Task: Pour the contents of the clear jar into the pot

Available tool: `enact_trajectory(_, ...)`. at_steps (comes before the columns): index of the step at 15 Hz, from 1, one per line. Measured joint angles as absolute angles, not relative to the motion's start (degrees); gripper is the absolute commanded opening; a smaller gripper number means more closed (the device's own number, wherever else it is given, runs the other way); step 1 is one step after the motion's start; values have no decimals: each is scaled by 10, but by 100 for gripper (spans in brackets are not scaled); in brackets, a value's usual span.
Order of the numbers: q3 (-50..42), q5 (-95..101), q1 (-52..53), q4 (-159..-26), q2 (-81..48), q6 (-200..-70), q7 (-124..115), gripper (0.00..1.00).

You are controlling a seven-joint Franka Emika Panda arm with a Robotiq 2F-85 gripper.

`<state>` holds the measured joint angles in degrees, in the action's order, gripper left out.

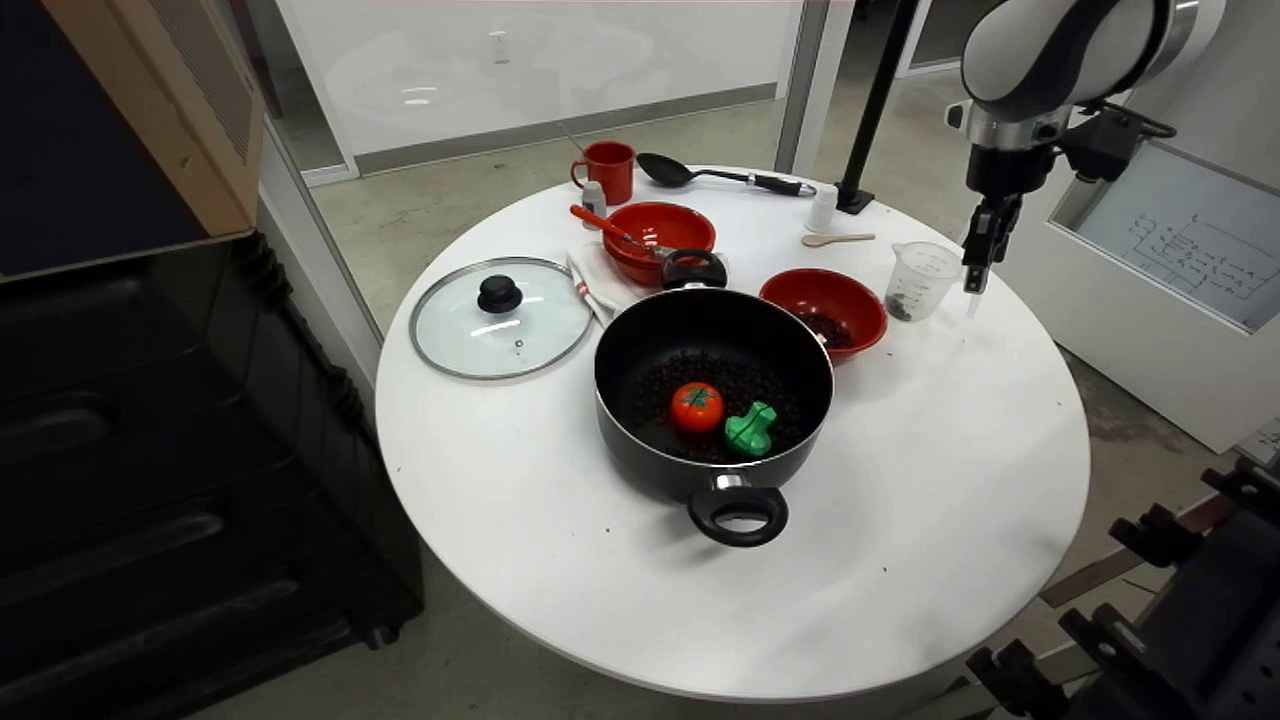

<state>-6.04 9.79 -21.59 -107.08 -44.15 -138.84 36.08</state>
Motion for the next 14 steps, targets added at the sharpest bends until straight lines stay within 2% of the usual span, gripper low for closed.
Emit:
enact_trajectory(3,-61,98,-212,-1056,-457,-1393,346,99)
enact_trajectory(4,-61,98,-212,-1051,-461,-1393,343,77)
enact_trajectory(6,-61,98,-212,-1041,-469,-1393,337,70)
enact_trajectory(14,-61,98,-212,-1015,-487,-1392,328,9)
